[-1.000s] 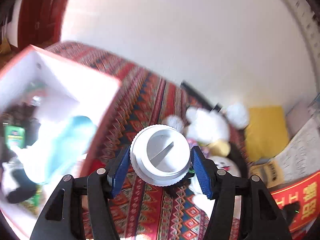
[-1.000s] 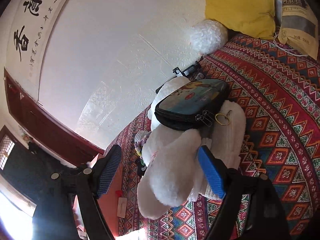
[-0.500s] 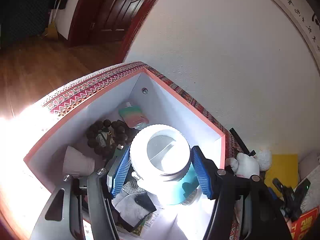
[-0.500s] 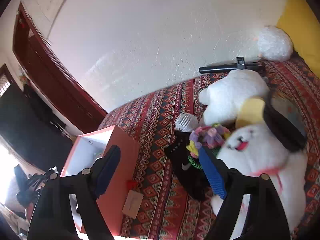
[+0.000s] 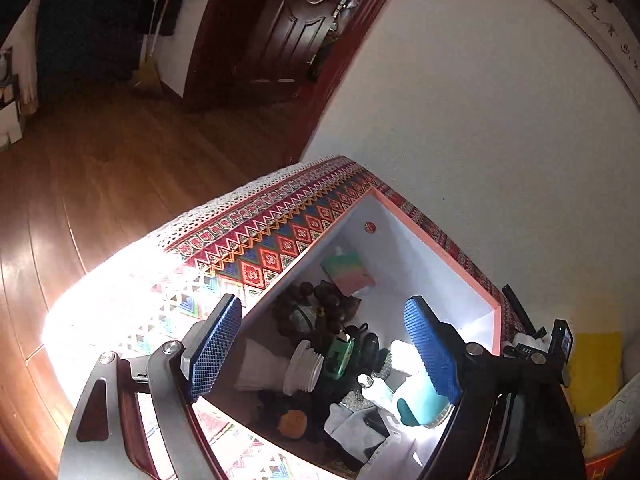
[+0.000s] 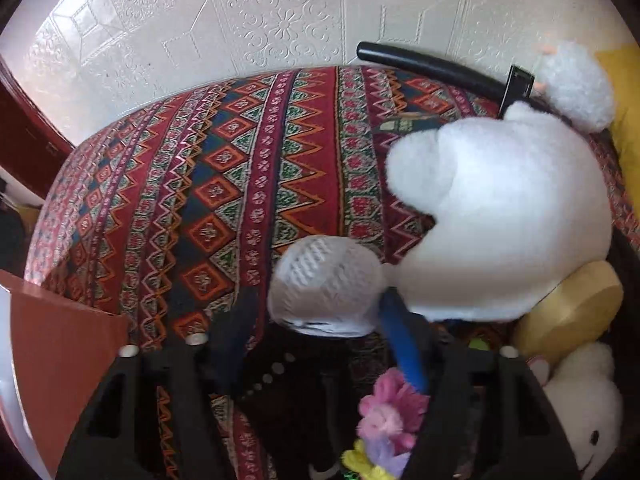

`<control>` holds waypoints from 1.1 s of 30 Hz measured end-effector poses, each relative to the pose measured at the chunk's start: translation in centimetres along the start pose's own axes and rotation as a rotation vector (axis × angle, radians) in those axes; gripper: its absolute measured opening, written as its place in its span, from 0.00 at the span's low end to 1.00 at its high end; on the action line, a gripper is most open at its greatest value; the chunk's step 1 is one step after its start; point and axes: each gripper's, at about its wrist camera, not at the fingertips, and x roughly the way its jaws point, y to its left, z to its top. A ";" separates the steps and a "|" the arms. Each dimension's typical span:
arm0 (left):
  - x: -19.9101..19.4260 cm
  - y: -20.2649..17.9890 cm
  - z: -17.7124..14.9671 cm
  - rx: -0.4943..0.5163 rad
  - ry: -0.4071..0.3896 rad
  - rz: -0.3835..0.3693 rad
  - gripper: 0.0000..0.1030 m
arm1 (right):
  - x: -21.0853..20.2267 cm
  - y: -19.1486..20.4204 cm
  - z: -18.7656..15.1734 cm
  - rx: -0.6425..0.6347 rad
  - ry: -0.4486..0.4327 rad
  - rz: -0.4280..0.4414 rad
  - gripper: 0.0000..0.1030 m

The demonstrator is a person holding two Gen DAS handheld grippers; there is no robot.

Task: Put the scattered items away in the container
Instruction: 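Drop the white round cap into the box with the left gripper, then grasp the white twine ball with the right gripper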

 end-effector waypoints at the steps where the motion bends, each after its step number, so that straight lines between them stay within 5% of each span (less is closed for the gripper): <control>1: -0.2 0.6 0.1 -0.011 -0.007 0.009 0.81 | -0.7 -0.5 -0.1 0.015 -0.005 0.035 0.42; 2: -0.2 1.2 0.3 -0.022 -0.007 0.016 0.81 | -1.5 -0.8 0.0 0.036 -0.010 0.077 0.29; 3: -0.1 1.7 0.4 -0.032 0.000 0.017 0.81 | -2.7 -1.0 0.2 0.044 -0.026 0.119 0.01; 9: 0.1 4.2 0.4 -0.097 0.025 -0.010 0.81 | -12.6 2.1 0.3 -0.096 -0.186 0.203 0.02; 11: -0.1 4.6 0.3 -0.107 0.027 -0.012 0.81 | -13.8 3.1 0.2 -0.106 -0.173 0.212 0.15; 12: -0.1 4.7 0.3 -0.109 0.030 -0.012 0.81 | -13.8 3.5 0.2 -0.112 -0.167 0.196 0.34; 13: -0.1 4.7 0.2 -0.111 0.035 -0.013 0.81 | -13.7 3.9 0.1 -0.118 -0.169 0.164 0.66; 15: -0.2 4.6 0.3 -0.108 0.039 -0.014 0.81 | -12.6 4.3 0.1 -0.115 -0.183 0.093 0.83; 23: 0.6 4.8 0.3 -0.100 0.052 0.009 0.81 | -2.9 1.8 0.8 0.017 0.027 0.072 0.78; 29: 1.2 4.3 0.2 -0.085 0.063 0.024 0.81 | 2.6 0.4 0.9 0.097 0.098 0.089 0.77; 31: 1.4 4.2 0.1 -0.080 0.065 0.027 0.81 | 3.7 0.3 0.9 0.126 0.107 0.125 0.61; 33: 1.5 4.3 0.2 -0.076 0.067 0.027 0.81 | 3.7 0.5 0.8 0.118 0.090 0.120 0.60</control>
